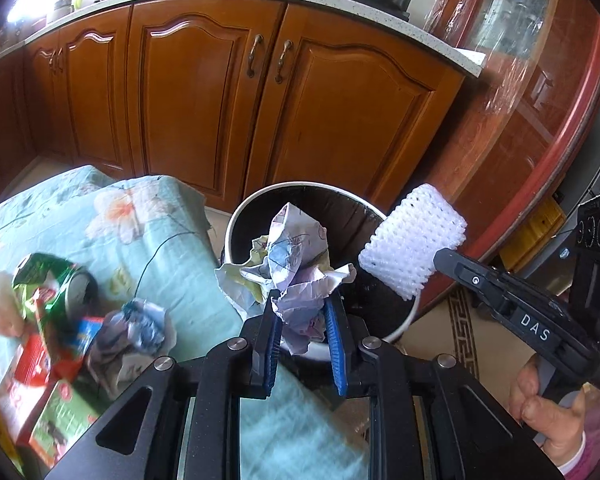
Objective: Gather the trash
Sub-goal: 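Carry both items over the bin and release them from both grippers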
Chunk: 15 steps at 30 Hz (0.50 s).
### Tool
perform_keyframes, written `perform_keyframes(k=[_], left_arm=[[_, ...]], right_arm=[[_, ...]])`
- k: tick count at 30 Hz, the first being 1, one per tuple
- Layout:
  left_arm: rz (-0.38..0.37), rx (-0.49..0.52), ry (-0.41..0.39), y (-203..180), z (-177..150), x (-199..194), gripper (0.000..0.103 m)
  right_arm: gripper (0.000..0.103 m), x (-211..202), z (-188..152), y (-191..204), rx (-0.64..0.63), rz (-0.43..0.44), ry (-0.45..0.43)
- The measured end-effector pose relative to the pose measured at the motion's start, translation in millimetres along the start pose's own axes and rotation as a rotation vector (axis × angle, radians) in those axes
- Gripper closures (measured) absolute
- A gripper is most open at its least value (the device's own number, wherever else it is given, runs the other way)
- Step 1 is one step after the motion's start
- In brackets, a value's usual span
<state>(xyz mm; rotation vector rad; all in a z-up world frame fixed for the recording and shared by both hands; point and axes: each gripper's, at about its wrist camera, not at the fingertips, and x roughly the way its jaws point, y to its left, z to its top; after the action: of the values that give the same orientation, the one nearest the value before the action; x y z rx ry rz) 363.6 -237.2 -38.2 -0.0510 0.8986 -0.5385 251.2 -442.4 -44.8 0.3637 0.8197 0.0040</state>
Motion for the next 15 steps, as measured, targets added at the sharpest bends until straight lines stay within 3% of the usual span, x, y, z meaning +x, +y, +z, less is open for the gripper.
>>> perform_keyframes(k=[11, 15], left_arm=[[0.012, 0.021, 0.055, -14, 28, 57, 0.081], [0.018, 0.023, 0.069, -14, 27, 65, 0.073]], right_arm=[[0.096, 25, 11, -6, -0.027, -0.025, 0.057], [0.091, 30, 8, -11, -0.025, -0.033, 0.078]])
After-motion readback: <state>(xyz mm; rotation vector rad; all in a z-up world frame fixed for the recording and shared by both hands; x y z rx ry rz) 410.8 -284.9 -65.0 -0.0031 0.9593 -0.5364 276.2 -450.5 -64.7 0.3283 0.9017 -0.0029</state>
